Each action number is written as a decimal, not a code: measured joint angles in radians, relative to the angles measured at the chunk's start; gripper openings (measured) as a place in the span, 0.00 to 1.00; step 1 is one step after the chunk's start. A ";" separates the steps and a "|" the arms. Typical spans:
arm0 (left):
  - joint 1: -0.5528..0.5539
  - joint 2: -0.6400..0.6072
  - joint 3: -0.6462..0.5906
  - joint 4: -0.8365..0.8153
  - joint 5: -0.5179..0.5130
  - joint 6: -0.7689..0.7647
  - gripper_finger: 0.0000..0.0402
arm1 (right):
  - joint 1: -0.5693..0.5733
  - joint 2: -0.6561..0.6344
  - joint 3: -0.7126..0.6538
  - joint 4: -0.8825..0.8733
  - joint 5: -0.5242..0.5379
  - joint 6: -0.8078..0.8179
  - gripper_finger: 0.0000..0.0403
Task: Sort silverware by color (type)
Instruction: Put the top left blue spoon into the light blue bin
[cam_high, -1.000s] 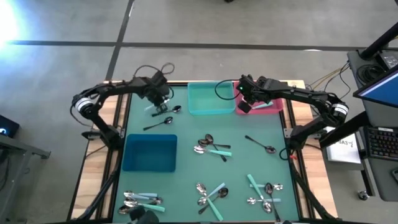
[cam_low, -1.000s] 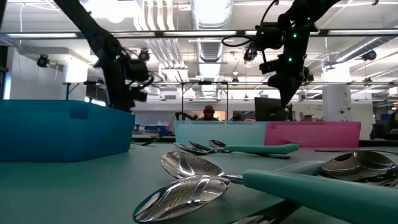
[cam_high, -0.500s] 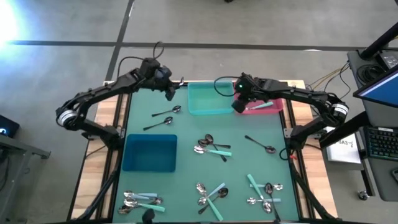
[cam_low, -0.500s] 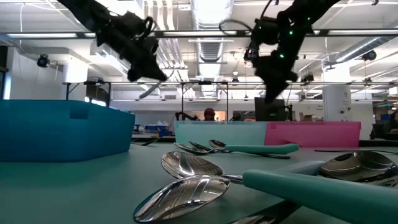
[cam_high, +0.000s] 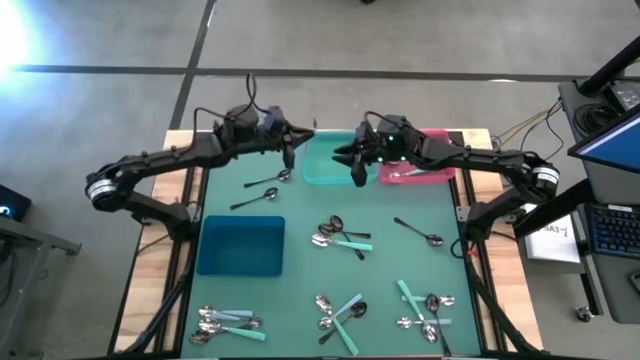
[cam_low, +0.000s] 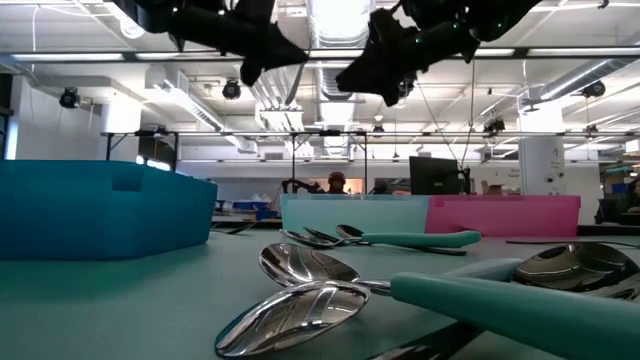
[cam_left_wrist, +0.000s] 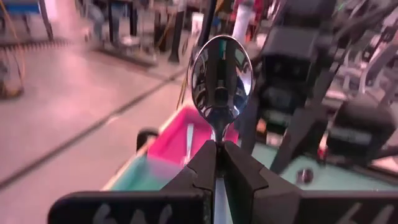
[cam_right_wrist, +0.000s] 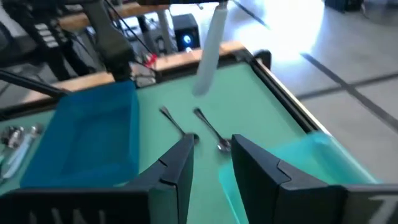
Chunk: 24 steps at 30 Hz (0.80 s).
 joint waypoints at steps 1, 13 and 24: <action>-0.016 0.004 0.000 0.035 -0.010 -0.003 0.00 | 0.004 0.000 0.000 0.007 0.000 0.000 0.28; -0.119 0.092 0.000 0.230 -0.109 -0.009 0.00 | 0.026 0.002 0.000 0.052 0.004 0.019 0.46; -0.157 0.172 0.001 0.373 -0.104 -0.043 0.00 | 0.027 0.003 0.000 0.078 0.004 0.010 0.46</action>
